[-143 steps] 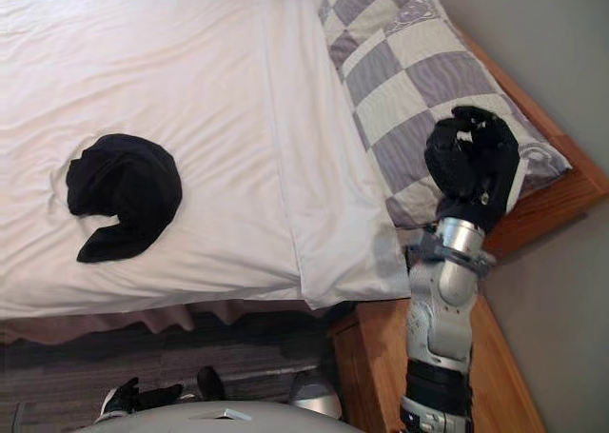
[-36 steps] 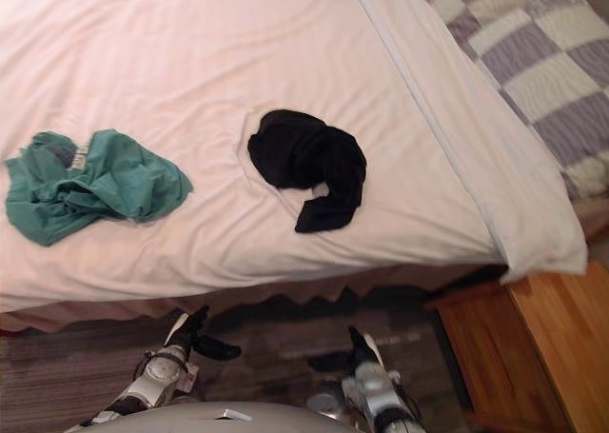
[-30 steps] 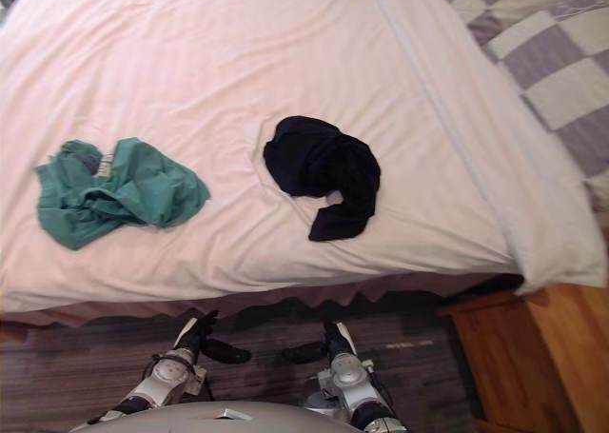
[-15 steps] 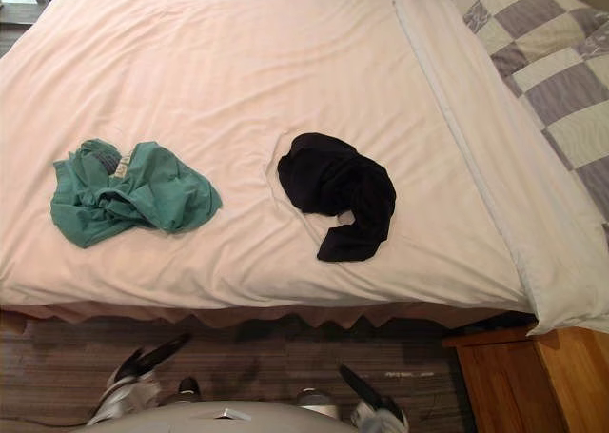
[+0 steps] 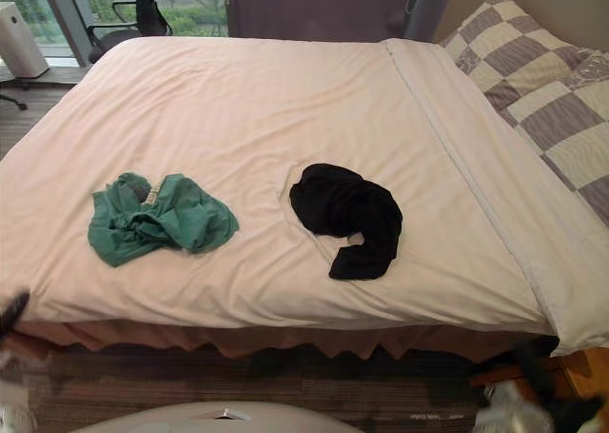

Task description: Tidy up the quilt and then pick up the clothes from the bed and put them into the laundry hamper

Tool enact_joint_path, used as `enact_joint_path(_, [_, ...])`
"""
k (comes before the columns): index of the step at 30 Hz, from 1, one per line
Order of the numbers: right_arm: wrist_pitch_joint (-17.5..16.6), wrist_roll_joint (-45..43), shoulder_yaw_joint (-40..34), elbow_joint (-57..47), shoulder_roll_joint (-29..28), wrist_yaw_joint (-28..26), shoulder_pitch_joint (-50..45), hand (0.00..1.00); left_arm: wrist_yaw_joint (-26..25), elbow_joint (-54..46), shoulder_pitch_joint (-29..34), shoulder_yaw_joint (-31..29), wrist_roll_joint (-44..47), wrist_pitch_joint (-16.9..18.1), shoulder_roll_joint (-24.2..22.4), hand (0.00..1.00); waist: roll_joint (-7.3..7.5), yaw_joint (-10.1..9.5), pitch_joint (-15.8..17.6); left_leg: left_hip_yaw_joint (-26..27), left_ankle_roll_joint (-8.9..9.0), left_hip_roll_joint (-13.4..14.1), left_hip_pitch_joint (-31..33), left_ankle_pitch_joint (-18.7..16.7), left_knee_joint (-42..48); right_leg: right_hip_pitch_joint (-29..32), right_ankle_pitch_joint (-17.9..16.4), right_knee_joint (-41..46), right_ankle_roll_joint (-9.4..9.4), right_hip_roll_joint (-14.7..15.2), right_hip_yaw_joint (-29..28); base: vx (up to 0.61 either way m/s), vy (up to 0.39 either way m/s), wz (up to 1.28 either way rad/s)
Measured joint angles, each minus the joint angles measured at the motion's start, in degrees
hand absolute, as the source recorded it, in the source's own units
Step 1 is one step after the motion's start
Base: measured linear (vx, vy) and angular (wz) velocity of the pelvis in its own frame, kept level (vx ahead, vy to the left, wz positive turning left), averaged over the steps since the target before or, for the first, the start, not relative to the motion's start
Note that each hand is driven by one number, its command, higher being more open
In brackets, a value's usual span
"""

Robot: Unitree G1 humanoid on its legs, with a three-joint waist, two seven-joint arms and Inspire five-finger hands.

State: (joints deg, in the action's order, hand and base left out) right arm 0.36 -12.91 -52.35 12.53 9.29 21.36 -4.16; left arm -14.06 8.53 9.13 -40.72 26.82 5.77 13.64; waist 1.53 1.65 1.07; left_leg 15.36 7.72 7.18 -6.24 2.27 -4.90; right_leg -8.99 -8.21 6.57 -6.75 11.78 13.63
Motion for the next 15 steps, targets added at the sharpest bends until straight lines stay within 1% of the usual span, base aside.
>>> enact_joint_path(1, [-0.55,1.57,1.07,-2.90,0.93,0.17,0.88,1.00,-0.55,-3.57,-0.28,0.65,-0.46,1.05,0.00,1.00,-0.46,0.07,0.21,-0.06,0.00,-0.01,0.01,0.02,-0.01,0.02,0.02,0.00,0.01,0.00,-0.03,-0.09,-0.005,-0.01])
enact_joint_path(2, [-1.60,3.60,3.23,-7.14,2.25,0.58,1.80,1.00,-1.59,-8.82,-0.75,1.74,-1.09,2.38,-0.04,1.00,-0.56,0.19,0.31,-0.04,0.00,-0.01,-0.02,0.03,-0.02,0.17,0.04,-0.02,0.03,0.00,-0.23,-0.04,-0.002,-0.02])
enact_joint_path(3, [-2.10,3.79,4.06,-8.71,2.48,0.62,2.04,1.00,-2.23,-10.57,-0.75,2.19,-2.19,2.93,-0.18,1.00,-0.75,0.22,0.42,0.04,-0.01,-0.01,0.00,0.05,-0.01,0.29,0.05,-0.03,0.04,-0.01,-0.52,-0.04,0.004,-0.09])
enact_joint_path(4, [-3.27,5.42,5.67,-11.21,2.30,0.67,2.17,1.00,-3.82,-13.56,-0.75,3.02,-5.44,4.19,-0.95,1.00,-1.18,0.26,0.69,0.48,-0.04,-0.01,0.00,0.08,0.01,0.69,0.12,-0.03,0.09,-0.03,-1.52,-0.01,0.005,-0.13])
enact_joint_path(5, [-3.84,6.02,6.59,-12.08,2.13,0.80,2.19,1.00,-4.58,-15.23,-0.76,3.53,-6.90,4.54,-1.75,1.00,-1.44,0.34,0.85,0.69,-0.07,0.00,0.01,0.23,0.02,0.88,0.29,-0.05,-0.04,-0.04,-1.64,-0.01,0.006,-0.18])
enact_joint_path(6, [-4.39,6.06,8.57,-13.61,1.67,1.17,2.09,1.00,-5.67,-18.45,-0.76,5.02,-8.14,5.65,-3.82,1.00,-2.01,0.56,1.21,1.03,-0.13,0.02,0.00,0.38,0.05,1.03,0.84,-0.26,0.02,-0.10,-2.16,0.00,0.005,-0.14])
enact_joint_path(7, [-4.55,6.44,9.44,-14.00,1.30,1.22,2.07,1.00,-5.94,-19.94,-0.75,6.08,-9.27,6.00,-4.90,1.00,-2.24,0.65,1.31,1.23,-0.14,0.02,-0.02,0.39,0.06,1.06,1.10,-0.44,-0.03,-0.11,-2.59,0.01,0.015,-0.17])
enact_joint_path(9, [-4.56,8.81,13.19,-15.91,-2.33,1.01,2.07,1.00,-5.95,-25.41,-0.71,12.48,-9.52,7.31,-8.76,1.00,-2.53,1.26,1.80,2.09,-0.16,0.01,-0.21,0.39,0.09,1.09,1.77,-0.77,-0.26,-0.11,-3.43,0.02,0.015,-0.18])
enact_joint_path(10, [-4.56,10.00,14.38,-16.38,-3.43,0.86,2.07,1.00,-5.72,-26.35,-0.64,14.58,-9.49,7.72,-9.55,1.00,-2.54,1.60,2.00,2.21,-0.16,0.02,-0.30,0.39,0.09,1.12,1.95,-0.77,-0.37,-0.12,-3.74,0.00,0.017,-0.23])
enact_joint_path(11, [-4.53,12.52,17.61,-17.73,-5.71,0.34,1.61,1.00,-4.15,-28.35,-0.20,20.35,-9.42,7.82,-11.24,1.00,-2.66,1.94,2.26,3.03,-0.22,0.07,-0.35,0.36,0.09,1.77,2.45,-0.75,-0.47,-0.15,-4.81,-0.01,0.020,-0.29])
enact_joint_path(13, [-4.52,14.07,20.92,-19.20,-6.77,-0.61,0.69,1.00,-1.96,-29.71,0.28,26.17,-9.44,7.80,-12.42,1.00,-2.78,2.05,2.98,3.85,-0.48,0.04,-0.71,0.19,0.10,1.99,2.96,-0.84,-1.00,-0.11,-5.59,-0.01,0.023,-0.29])
enact_joint_path(14, [-4.52,14.95,23.84,-21.04,-7.78,-1.25,0.01,1.00,0.39,-30.21,0.59,30.79,-9.47,7.77,-13.52,1.00,-2.78,2.80,3.92,4.39,-0.71,-0.04,-1.30,0.05,0.10,1.87,3.44,-0.78,-1.76,0.02,-6.24,-0.02,0.024,-0.19])
enact_joint_path(15, [-4.52,14.96,24.95,-21.69,-8.09,-1.33,-0.11,1.00,1.08,-30.32,0.72,32.20,-9.49,7.76,-13.81,1.00,-2.77,3.21,4.06,4.64,-0.74,-0.08,-1.35,0.03,0.10,1.98,3.53,-0.79,-1.83,0.06,-6.37,-0.03,0.028,-0.22])
